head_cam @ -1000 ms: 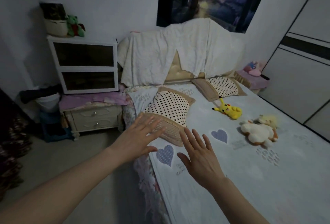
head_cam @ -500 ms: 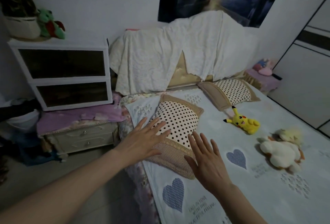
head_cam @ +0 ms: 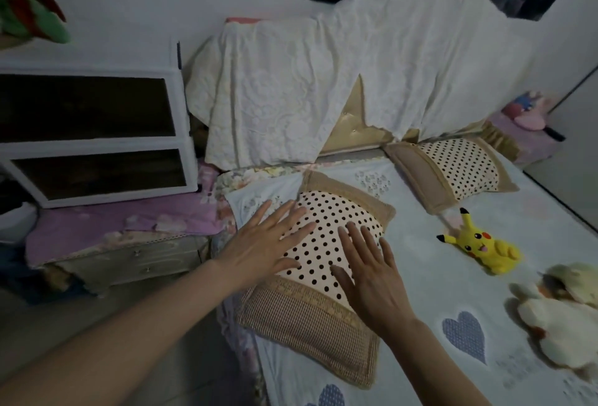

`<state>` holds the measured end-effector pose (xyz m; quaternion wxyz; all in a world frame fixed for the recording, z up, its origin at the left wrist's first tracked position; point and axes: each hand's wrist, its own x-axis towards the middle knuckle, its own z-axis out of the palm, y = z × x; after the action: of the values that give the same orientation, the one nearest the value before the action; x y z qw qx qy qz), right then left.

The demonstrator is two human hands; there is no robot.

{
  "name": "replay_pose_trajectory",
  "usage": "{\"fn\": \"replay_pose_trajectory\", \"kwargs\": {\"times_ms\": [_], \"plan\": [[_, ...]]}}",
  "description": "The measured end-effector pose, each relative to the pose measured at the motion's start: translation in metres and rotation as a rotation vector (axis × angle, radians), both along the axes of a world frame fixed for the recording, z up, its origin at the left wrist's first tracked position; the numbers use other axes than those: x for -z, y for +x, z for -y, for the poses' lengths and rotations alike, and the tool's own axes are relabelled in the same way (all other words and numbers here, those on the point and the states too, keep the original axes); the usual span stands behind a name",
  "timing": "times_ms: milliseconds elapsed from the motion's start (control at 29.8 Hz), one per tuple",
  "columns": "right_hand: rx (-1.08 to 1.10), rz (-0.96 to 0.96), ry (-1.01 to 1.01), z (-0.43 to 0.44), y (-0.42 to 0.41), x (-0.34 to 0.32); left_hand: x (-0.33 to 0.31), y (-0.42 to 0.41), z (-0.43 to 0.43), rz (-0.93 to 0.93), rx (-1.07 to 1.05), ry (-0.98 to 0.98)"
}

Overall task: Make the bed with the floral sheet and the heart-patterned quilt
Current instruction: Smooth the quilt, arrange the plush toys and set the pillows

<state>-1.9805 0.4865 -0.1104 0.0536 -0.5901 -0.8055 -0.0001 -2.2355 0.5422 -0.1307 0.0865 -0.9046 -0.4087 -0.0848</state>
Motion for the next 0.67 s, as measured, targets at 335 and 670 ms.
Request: {"fn": "replay_pose_trajectory", "kwargs": {"times_ms": [335, 670], "plan": [[-0.172, -0.025, -0.056, -0.116, -0.059, 0.056, 0.069, -0.065, -0.081, -0.003, -0.144, -0.11], [-0.249, -0.013, -0.054, -0.27, -0.15, 0.192, 0.192, -0.127, -0.219, -0.007, -0.312, -0.092]]}}
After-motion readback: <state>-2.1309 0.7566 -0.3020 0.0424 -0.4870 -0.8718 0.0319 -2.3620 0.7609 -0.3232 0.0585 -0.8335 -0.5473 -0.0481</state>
